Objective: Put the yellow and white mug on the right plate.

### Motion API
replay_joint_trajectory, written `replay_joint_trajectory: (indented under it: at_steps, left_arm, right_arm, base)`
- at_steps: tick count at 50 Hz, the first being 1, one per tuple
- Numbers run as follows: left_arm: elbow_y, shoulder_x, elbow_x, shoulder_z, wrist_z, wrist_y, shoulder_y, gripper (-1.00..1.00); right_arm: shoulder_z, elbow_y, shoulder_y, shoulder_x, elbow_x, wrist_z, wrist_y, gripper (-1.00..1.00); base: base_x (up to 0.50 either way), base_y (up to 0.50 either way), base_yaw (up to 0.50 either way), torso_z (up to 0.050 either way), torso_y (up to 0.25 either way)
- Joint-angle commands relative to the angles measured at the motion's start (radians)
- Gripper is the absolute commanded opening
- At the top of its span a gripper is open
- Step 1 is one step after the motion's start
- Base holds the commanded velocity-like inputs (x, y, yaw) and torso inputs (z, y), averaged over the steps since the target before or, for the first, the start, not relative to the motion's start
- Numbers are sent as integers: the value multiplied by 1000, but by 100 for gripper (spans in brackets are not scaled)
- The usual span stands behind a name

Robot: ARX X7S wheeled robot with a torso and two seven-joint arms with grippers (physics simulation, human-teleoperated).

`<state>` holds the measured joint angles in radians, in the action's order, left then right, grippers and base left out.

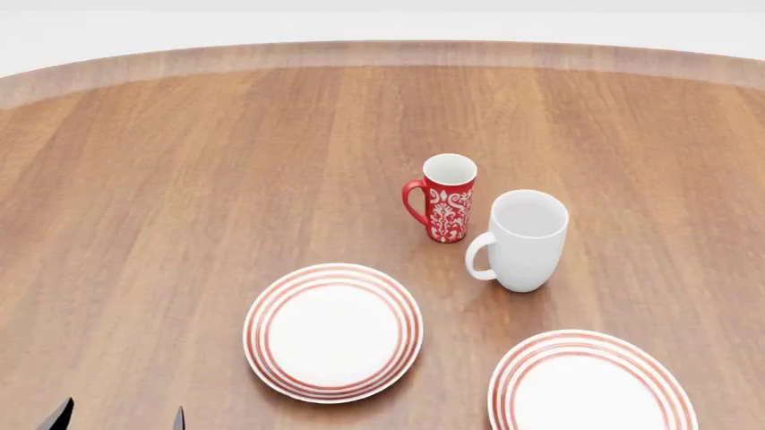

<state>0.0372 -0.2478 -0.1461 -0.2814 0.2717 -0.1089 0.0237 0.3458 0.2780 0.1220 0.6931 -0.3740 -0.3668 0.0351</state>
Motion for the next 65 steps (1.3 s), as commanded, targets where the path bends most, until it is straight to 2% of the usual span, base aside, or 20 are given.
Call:
replay_joint_trajectory:
  at_steps: [1, 20, 65]
  left_arm:
    - [5, 16, 23, 14, -18, -12, 0, 100]
    - [-3, 9, 14, 6, -10, -13, 0, 100]
    - [12, -3, -3, -10, 4, -21, 10, 100]
  right_arm:
    - [5, -102, -84, -66, 25, -52, -4, 100]
    - [79, -311, -237, -177, 72, -112, -30, 100]
    - [173, -649, -369, -318, 162, -148, -111, 100]
  base:
    - [0, 0, 0, 0, 0]
    - [0, 0, 0, 0, 0]
    - [0, 0, 0, 0, 0]
